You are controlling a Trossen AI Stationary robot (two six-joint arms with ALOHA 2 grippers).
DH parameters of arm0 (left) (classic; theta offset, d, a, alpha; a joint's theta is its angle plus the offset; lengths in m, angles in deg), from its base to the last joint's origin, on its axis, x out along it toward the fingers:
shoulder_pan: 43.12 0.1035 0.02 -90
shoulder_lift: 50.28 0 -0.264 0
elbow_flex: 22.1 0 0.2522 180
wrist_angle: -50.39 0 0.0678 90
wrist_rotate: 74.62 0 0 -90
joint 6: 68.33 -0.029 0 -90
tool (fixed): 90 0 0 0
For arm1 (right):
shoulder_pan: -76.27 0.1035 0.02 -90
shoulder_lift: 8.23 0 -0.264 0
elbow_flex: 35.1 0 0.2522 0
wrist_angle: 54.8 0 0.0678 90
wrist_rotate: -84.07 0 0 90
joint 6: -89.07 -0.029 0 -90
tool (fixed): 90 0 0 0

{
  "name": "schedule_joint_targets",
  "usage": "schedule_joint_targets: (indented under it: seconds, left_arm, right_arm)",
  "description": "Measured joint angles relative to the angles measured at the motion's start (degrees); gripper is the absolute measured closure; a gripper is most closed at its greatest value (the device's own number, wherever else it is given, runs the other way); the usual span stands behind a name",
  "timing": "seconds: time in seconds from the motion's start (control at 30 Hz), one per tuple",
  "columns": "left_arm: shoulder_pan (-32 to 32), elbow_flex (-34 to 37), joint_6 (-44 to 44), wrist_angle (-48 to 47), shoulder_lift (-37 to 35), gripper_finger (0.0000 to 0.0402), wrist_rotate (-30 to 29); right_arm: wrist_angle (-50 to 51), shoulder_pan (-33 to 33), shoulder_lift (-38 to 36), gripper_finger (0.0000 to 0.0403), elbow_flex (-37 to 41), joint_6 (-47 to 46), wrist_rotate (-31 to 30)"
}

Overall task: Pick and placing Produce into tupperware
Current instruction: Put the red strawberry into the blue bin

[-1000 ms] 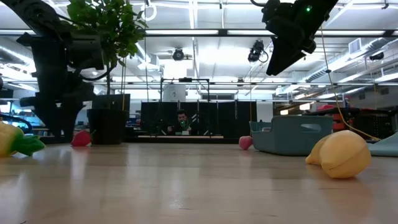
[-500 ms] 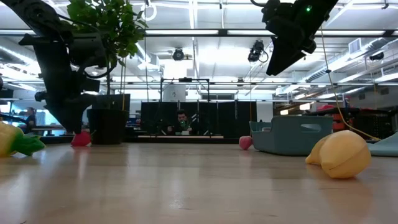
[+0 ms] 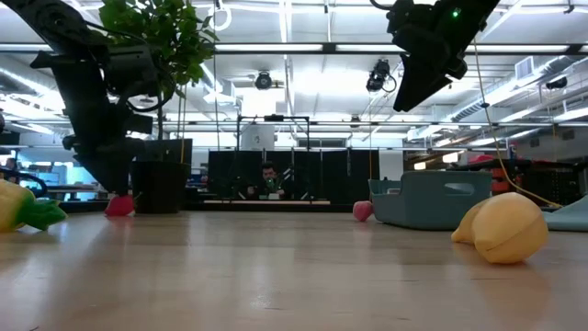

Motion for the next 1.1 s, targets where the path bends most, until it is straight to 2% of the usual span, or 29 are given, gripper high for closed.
schedule_joint_targets:
  seconds: [0.2,0.33,0.6,1.1]
  left_arm:
    - [0.4,0.0,1.7,0.0,0.0,0.0148,0.3]
    - [1.6,0.0,4.5,1.5,0.0,0.0150,2.7]
    - [1.9,0.0,6.0,3.3,0.4,0.0156,2.9]
    - [5.7,0.0,6.0,4.8,8.6,0.0160,2.6]
  right_arm:
    - [0.0,0.0,0.0,0.0224,0.0,0.0,0.0]
    - [0.0,0.0,0.0,0.0224,0.0,0.0,0.0]
    - [0.0,0.0,0.0,0.0224,0.0,0.0,0.0]
    - [-1.0,0.0,0.0,0.0224,0.0,0.1,0.0]
